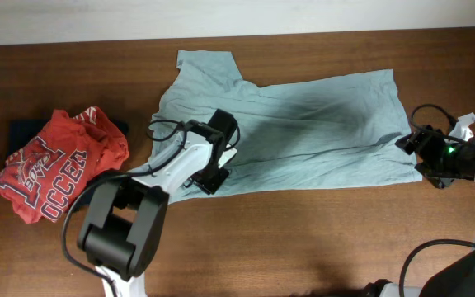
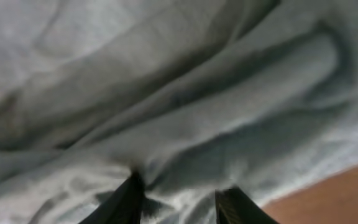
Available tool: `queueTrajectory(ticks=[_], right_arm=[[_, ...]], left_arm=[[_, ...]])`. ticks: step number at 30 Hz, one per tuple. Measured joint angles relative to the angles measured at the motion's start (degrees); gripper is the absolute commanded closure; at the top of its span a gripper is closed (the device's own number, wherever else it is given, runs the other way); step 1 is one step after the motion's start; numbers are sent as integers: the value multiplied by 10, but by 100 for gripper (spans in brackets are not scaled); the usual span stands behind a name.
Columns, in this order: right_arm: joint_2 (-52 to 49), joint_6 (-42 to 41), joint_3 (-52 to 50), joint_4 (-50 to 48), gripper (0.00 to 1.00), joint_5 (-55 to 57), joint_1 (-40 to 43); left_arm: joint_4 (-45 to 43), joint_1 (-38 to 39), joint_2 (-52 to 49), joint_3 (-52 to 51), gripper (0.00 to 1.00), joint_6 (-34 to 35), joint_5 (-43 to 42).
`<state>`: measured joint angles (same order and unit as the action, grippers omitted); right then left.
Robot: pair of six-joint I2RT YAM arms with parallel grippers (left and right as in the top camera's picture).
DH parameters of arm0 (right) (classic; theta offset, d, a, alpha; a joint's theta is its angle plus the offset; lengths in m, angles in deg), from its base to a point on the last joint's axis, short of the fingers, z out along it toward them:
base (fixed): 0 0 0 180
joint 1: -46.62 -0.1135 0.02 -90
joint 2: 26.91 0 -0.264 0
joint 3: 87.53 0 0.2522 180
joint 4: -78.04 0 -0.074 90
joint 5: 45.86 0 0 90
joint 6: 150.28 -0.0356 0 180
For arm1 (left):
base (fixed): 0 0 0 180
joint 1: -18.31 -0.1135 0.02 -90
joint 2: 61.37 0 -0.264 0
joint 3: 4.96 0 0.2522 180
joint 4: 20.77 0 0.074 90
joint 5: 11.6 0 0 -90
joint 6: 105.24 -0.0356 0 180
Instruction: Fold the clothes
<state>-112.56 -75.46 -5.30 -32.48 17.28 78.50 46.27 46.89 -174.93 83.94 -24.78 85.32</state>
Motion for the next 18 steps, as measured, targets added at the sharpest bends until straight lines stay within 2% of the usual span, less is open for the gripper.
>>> queueTrajectory(ticks=[5,18], right_arm=[[0,0,0,0,21,0,0],[0,0,0,-4,21,0,0]], left_arm=[[-10,-1,-3,-2,73,4,2],[35,-1,-3,28,77,3,46]])
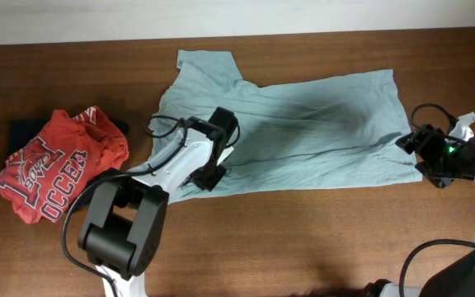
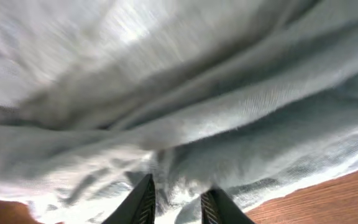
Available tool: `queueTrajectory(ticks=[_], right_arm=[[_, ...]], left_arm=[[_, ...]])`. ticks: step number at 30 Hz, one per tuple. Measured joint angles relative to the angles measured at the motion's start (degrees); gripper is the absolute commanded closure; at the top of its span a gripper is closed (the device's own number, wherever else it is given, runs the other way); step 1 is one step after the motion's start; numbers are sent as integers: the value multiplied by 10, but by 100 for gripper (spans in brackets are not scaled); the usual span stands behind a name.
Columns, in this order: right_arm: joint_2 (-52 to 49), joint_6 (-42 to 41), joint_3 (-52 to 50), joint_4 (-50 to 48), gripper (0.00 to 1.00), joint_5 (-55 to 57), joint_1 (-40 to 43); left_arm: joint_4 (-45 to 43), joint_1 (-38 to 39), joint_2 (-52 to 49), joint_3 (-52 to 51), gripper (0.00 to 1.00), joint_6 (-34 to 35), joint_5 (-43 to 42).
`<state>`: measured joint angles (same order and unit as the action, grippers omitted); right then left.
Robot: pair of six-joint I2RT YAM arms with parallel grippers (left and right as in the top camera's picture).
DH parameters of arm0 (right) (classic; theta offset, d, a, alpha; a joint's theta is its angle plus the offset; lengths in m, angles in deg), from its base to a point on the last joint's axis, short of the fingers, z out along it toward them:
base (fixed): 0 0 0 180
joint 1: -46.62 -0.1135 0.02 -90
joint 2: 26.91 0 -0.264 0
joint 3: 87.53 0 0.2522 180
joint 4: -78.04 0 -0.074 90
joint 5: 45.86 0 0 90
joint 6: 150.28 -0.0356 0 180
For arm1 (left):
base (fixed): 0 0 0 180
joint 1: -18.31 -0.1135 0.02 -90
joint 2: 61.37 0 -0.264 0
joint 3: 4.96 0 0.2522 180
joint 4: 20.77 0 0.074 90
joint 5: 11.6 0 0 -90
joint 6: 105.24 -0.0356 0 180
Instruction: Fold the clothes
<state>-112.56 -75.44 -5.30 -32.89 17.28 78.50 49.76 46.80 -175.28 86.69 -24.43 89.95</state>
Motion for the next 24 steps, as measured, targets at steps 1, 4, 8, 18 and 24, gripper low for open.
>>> queueTrajectory(ticks=[1,4,8,18,24], right_arm=[[0,0,0,0,21,0,0],[0,0,0,0,21,0,0],[0,0,0,0,21,0,0],[0,0,0,0,21,0,0],[0,0,0,0,21,0,0]], left_arm=[[2,0,0,5,78,-1,1],[2,0,0,16,79,-2,6],[4,0,0,16,81,-5,7],[-3,0,0,42,83,-34,8],[-50,0,0,60,84,-64,9]])
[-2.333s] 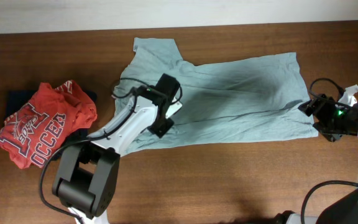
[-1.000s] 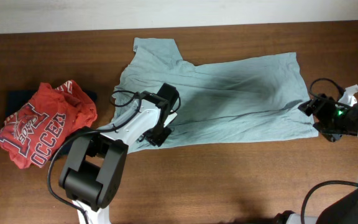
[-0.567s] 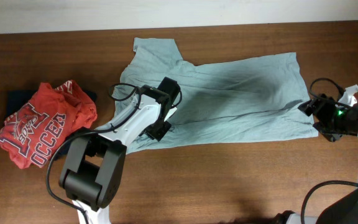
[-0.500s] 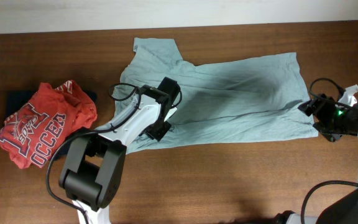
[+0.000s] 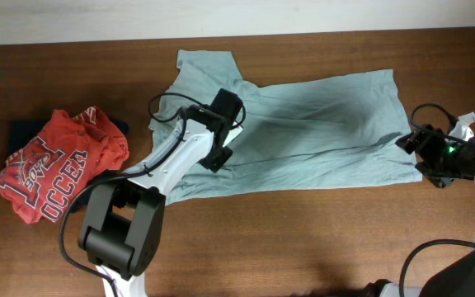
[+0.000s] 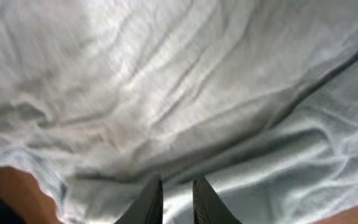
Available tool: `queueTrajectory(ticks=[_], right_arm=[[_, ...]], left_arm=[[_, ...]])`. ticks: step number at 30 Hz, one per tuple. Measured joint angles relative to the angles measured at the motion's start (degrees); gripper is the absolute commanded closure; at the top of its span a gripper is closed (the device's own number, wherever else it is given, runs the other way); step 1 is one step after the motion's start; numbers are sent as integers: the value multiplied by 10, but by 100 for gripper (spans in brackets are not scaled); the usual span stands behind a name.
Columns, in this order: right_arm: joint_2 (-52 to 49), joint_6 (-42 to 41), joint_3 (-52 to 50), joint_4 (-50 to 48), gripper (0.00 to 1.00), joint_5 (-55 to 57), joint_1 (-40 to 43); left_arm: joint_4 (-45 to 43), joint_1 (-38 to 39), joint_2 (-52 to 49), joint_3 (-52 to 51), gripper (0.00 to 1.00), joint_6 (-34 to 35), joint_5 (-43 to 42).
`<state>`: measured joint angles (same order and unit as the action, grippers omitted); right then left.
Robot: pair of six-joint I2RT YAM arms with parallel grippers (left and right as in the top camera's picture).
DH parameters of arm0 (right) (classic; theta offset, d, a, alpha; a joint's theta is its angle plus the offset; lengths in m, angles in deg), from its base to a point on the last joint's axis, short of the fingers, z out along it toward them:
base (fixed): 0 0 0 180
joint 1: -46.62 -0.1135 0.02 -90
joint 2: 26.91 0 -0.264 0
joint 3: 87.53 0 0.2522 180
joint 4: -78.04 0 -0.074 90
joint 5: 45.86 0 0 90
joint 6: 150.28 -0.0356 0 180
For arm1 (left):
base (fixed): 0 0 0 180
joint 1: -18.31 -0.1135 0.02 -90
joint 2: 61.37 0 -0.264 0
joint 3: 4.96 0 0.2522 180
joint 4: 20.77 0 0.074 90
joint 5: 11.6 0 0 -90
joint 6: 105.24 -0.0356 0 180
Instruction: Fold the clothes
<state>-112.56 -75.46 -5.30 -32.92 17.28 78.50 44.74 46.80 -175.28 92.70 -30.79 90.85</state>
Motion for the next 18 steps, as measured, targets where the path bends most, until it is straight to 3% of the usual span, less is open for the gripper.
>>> queueTrajectory(ticks=[4,7,13,18], right_arm=[[0,0,0,0,21,0,0],[0,0,0,2,21,0,0],[0,0,0,6,21,0,0],[0,0,0,5,21,0,0]], left_arm=[[-30,0,0,0,85,-28,-2],[-15,0,0,1,75,-35,-2],[89,0,0,2,68,24,-20],[93,0,0,-5,65,47,-46]])
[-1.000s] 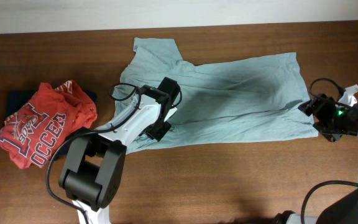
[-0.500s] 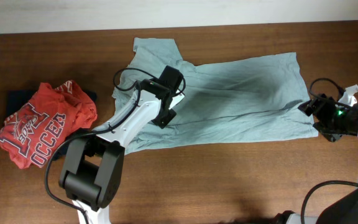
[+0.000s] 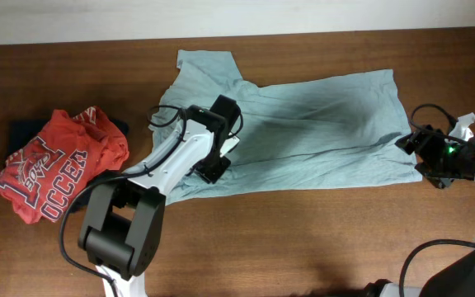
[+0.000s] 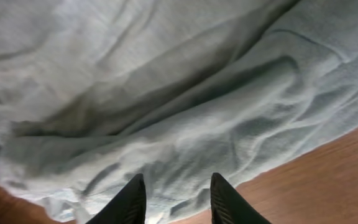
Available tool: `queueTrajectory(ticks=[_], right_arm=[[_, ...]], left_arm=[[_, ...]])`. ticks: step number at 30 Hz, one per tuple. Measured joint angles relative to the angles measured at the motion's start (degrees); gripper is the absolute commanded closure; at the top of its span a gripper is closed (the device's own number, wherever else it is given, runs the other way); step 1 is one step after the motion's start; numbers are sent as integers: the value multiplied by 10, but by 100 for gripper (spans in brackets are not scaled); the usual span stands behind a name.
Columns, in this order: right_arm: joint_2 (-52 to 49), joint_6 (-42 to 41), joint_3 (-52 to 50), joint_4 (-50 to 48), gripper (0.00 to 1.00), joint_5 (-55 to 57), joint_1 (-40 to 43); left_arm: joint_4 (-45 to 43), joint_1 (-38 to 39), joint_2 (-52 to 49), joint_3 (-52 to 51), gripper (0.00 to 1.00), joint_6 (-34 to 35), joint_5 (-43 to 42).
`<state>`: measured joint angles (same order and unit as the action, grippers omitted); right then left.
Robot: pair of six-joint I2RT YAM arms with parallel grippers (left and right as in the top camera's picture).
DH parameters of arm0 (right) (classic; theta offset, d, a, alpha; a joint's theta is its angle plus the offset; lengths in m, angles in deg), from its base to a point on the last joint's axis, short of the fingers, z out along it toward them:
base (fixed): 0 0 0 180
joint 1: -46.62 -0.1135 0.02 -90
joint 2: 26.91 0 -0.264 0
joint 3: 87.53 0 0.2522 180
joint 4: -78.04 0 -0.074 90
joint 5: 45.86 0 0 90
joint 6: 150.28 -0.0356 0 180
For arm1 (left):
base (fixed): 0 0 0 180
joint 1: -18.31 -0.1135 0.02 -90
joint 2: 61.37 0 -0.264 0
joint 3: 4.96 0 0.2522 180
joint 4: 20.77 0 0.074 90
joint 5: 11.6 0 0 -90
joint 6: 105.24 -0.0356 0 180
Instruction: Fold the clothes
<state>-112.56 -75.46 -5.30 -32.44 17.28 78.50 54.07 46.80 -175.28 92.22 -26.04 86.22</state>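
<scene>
A pale teal T-shirt [image 3: 303, 132] lies spread and wrinkled across the brown table [image 3: 303, 239]. My left gripper [image 3: 213, 169] hovers over the shirt's lower-left part, close to its near hem. In the left wrist view the left gripper [image 4: 176, 186] is open, with nothing between its dark fingertips [image 4: 134, 196]; under them are the crumpled hem [image 4: 229, 143] and bare wood. My right gripper [image 3: 419, 148] sits at the shirt's lower-right corner, touching its edge. Whether it grips the cloth cannot be told from overhead.
A crumpled red shirt [image 3: 56, 161] with white lettering lies at the left on a dark flat item [image 3: 23, 130]. A small white object [image 3: 465, 124] sits by the right arm. Bare wood runs along the table's near side.
My left gripper has moved from higher up the shirt back toward its near hem. Its jaws, almost together before, now stand apart. The right arm and the shirt look unchanged.
First my left gripper stood open over the shirt's lower-left hem. Then its jaws were narrower at the same place. Later it was further up the shirt with jaws nearly together. Now it is open near the hem again, and the shirt lies much as before.
</scene>
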Motion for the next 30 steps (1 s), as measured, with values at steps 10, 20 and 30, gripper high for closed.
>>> queueTrajectory(ticks=[10,20,30], right_arm=[[0,0,0,0,21,0,0],[0,0,0,0,21,0,0],[0,0,0,-1,21,0,0]], left_arm=[[-61,0,0,-60,67,-23,-2],[-56,0,0,-61,66,-59,8],[8,-1,0,-32,64,-114,12]])
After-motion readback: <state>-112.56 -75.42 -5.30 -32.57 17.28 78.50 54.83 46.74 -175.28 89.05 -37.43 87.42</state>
